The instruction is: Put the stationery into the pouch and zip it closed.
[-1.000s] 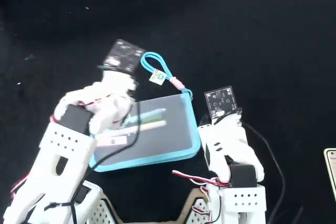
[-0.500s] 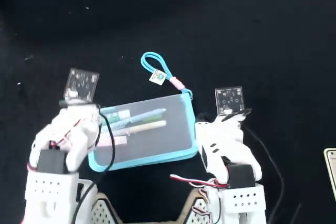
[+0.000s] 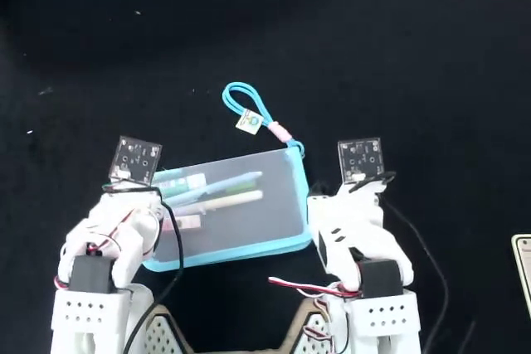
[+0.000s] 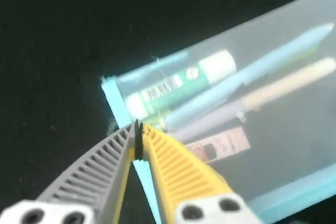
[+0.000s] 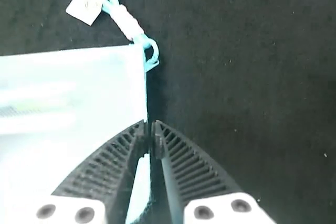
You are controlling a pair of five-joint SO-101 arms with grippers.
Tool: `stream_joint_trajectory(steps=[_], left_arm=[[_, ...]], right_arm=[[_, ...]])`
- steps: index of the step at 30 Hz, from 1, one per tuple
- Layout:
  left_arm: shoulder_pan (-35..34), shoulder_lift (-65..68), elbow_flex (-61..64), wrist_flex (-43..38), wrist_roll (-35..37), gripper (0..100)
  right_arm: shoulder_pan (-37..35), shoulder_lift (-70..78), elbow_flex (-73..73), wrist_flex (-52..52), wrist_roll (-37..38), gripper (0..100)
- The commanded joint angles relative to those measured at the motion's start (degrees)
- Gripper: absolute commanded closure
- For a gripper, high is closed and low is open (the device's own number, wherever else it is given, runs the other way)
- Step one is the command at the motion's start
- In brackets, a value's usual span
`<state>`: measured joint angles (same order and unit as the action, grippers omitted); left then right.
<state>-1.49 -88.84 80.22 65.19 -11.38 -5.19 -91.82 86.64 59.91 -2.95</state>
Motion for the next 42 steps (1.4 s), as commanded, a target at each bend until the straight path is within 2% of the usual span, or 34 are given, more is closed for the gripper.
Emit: stream_joint_trajectory(steps=[1,4,7,10,18,22,28,30,39,42], left_arm=[[-0.7,-4.7,2.3,-0.6,2.8,97],[-2.1,-9.9,4.0,-0.6,8.9,97],[-2.5,-16.3,6.6,1.5,9.0,97],[-2.2,-15.3,6.8,3.3,9.2,97],[-2.8,-15.0,11.2,3.0,9.0,97],[-3.0,-14.9,13.4,4.0,8.9,97],[-5.7,-14.9,16.3,6.6,9.3,97],[-7.6,-14.9,17.2,6.9,9.3,97],[-21.1,-14.9,17.2,7.4,9.1,97],[-22.5,-14.9,17.2,7.4,9.1,97]], right_arm=[[-0.2,-0.7,0.7,0.5,0.6,98.7],[1.7,-0.7,0.6,0.5,0.4,98.7],[5.3,-0.7,0.6,0.2,0.4,98.7],[5.9,-0.7,1.5,0.2,0.4,98.7],[-0.2,-11.7,10.1,0.8,0.7,98.7],[1.2,-17.2,9.6,7.2,0.7,98.7],[4.0,-16.1,9.8,12.0,0.8,98.7],[4.5,-16.1,9.8,14.7,0.7,98.7],[4.7,-16.1,9.8,14.5,0.7,98.7],[4.5,-16.1,9.8,14.5,0.7,98.7]])
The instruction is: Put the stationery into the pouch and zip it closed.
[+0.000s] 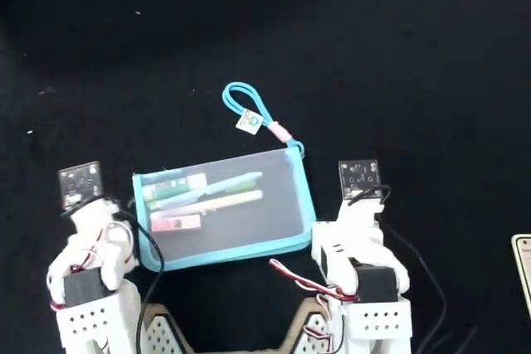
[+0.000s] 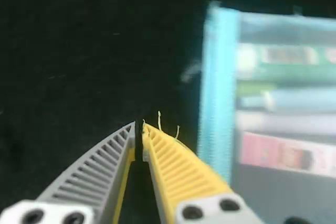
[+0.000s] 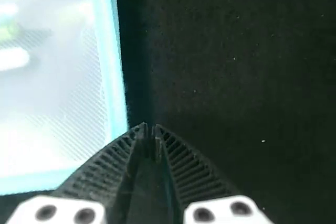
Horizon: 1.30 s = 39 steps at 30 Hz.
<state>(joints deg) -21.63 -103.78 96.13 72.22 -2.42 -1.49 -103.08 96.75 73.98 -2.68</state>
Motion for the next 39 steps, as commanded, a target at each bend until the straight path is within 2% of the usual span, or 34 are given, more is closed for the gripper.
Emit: stream_joint_trajectory(steps=[1,4,9,13,17,20,22,24,28,33,35,39], left_arm=[[-2.4,0.2,1.3,0.4,0.4,97],[0.5,0.1,1.2,0.4,1.7,97],[18.2,0.0,1.2,0.2,9.8,97],[29.4,0.0,1.2,-0.1,9.6,97],[41.5,0.0,1.2,-4.2,10.1,97],[46.5,0.0,1.2,-4.6,10.1,97],[45.9,0.0,1.2,-4.4,10.1,97],[42.3,0.0,1.3,-3.7,10.1,97],[29.2,0.0,1.3,0.3,10.1,97],[11.4,0.0,1.3,0.4,10.0,97],[8.0,0.0,1.3,0.4,9.8,97],[7.3,0.0,1.3,0.4,9.7,97]], right_arm=[[0.8,-4.9,-0.3,0.4,0.4,98.7],[0.8,-4.9,-0.3,0.4,0.3,98.7],[0.8,-4.9,-0.3,0.4,0.2,98.7],[0.8,-4.9,-0.3,0.4,0.2,98.7],[0.8,-4.9,-0.3,0.4,0.2,98.7],[0.8,-4.9,-0.3,0.4,0.2,98.7],[0.8,-4.9,-0.3,0.4,0.2,98.7],[0.8,-4.9,-0.3,0.4,0.2,98.7],[0.8,-4.9,-0.3,0.4,0.2,98.7],[0.8,-4.9,-0.3,0.4,0.2,98.7],[0.8,-4.9,-0.3,0.4,0.3,98.7],[0.8,-4.9,-0.3,0.4,0.3,98.7]])
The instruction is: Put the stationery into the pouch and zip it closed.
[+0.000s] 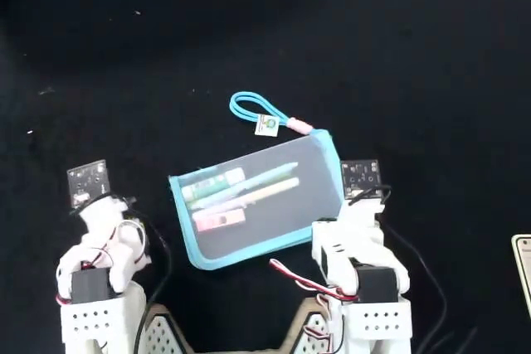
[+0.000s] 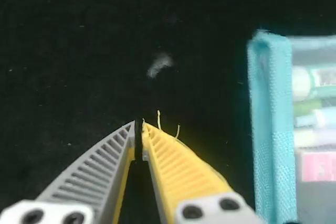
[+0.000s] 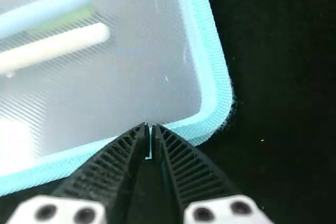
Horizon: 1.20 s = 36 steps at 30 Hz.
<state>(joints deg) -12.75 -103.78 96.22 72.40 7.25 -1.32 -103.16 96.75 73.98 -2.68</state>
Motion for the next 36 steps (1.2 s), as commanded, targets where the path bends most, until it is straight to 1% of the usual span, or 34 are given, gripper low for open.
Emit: stream_joint_trajectory(steps=[1,4,9,36], left_arm=[[-1.4,0.1,1.2,0.3,0.0,97],[1.3,0.1,1.2,0.3,0.0,97],[8.0,0.1,1.2,0.2,0.4,97],[8.0,-1.2,1.2,0.7,0.1,97]], right_arm=[[0.6,-4.8,-0.3,0.4,0.3,98.7],[0.6,-4.8,-0.3,0.4,0.3,98.7],[0.9,-4.9,-0.3,0.4,0.4,98.7],[0.8,-4.9,-0.3,0.4,0.4,98.7]])
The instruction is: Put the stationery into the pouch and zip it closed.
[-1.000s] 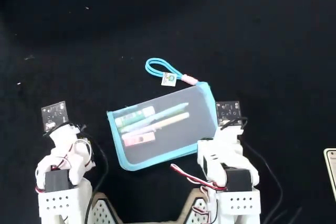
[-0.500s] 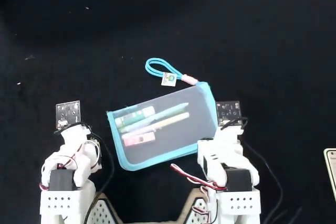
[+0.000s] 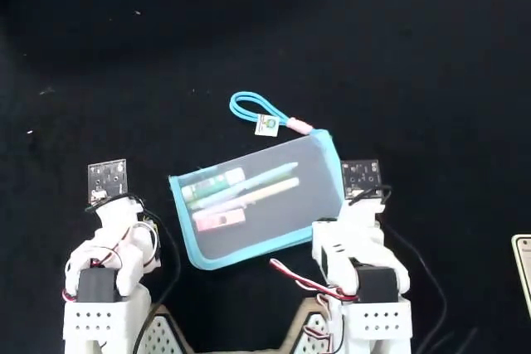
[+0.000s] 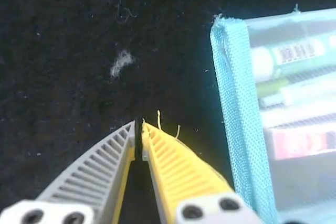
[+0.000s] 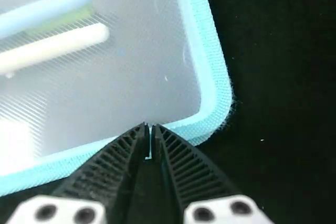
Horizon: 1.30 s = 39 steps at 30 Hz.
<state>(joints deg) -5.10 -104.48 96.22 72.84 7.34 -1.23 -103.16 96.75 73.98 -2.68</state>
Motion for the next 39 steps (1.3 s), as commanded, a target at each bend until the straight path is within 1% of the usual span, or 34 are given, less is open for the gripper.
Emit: stream_joint_trajectory(steps=[1,39], left_arm=[[0.4,-0.5,1.2,0.3,0.0,97],[0.7,-0.4,1.1,0.3,0.0,97]], right_arm=[[0.7,-4.9,-0.3,0.4,0.4,98.7],[0.7,-4.9,-0.3,0.4,0.4,98.7]])
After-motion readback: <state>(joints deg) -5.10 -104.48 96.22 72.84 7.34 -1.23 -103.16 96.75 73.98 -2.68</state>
